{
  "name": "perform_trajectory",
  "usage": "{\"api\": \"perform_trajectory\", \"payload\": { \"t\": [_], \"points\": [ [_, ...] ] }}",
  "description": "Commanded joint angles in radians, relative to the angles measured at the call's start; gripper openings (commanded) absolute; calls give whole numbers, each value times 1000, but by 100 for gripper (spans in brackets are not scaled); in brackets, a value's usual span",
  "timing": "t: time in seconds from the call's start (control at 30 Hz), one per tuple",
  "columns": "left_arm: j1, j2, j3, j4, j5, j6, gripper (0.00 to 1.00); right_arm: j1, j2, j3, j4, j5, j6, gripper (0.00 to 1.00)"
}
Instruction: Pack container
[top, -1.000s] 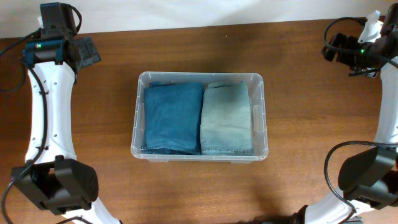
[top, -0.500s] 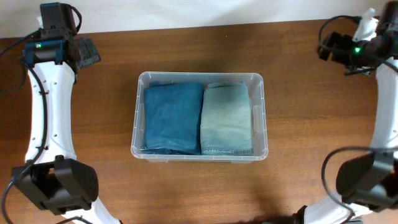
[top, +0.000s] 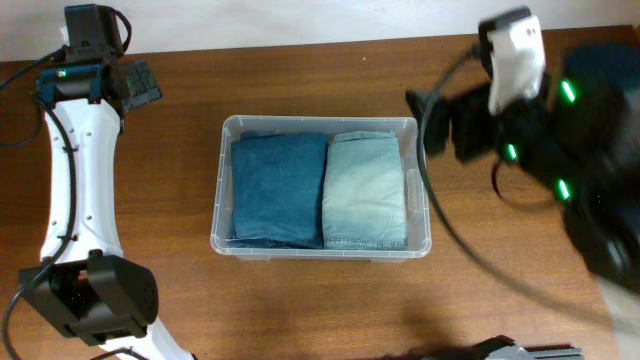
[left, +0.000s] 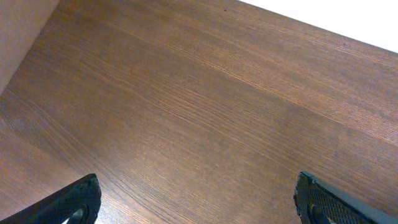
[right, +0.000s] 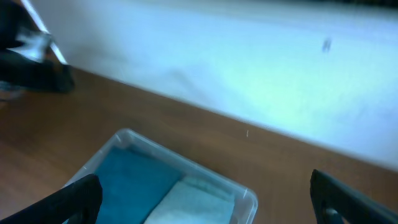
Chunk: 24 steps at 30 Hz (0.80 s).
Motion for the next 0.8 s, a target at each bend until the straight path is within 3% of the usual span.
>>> {"api": "perform_trajectory", "payload": {
  "t": [0.0,0.27,0.4,0.53,0.77],
  "points": [
    [1,-15,11,-1,-7,-2,99,33,-148,-89,27,96,-54,98],
    [1,-15,11,-1,-7,-2,99,-63,-604,-620,285,92,-54,98],
    [1,-15,11,-1,-7,-2,99,-141,-907,-1025,489,92,-54,98],
    [1,-15,11,-1,-7,-2,99,-204,-1064,-1291,697,73,-54,98],
    [1,-15,11,-1,-7,-2,99,-288,-1183,-1610,1030,6,-6,98]
  ]
}}
